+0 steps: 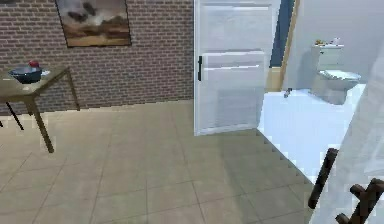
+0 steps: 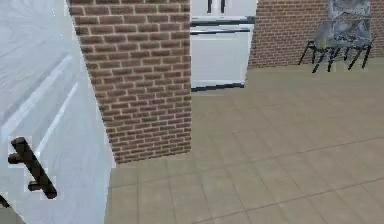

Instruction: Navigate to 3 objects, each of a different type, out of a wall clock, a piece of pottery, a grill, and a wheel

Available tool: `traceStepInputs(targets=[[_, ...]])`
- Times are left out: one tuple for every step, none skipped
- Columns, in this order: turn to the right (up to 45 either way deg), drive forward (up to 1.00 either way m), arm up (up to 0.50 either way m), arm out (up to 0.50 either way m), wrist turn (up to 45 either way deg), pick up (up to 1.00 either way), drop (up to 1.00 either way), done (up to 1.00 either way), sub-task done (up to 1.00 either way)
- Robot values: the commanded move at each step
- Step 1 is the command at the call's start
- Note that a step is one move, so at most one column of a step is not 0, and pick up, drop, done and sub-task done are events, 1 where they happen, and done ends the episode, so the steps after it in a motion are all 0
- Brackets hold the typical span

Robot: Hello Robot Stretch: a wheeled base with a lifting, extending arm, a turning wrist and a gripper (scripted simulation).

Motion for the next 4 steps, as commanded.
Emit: traceStepInputs(targets=[[0.0,0.85,0.00,0.00,0.0,0.00,0.00,0.00,0.00],[12.0,0.00,0.00,0.00,0.0,0.00,0.00,0.00,0.00],[0.0,0.20,0.00,0.00,0.0,0.00,0.00,0.00,0.00],[45.0,0.00,0.00,0.00,0.0,0.00,0.00,0.00,0.00]])
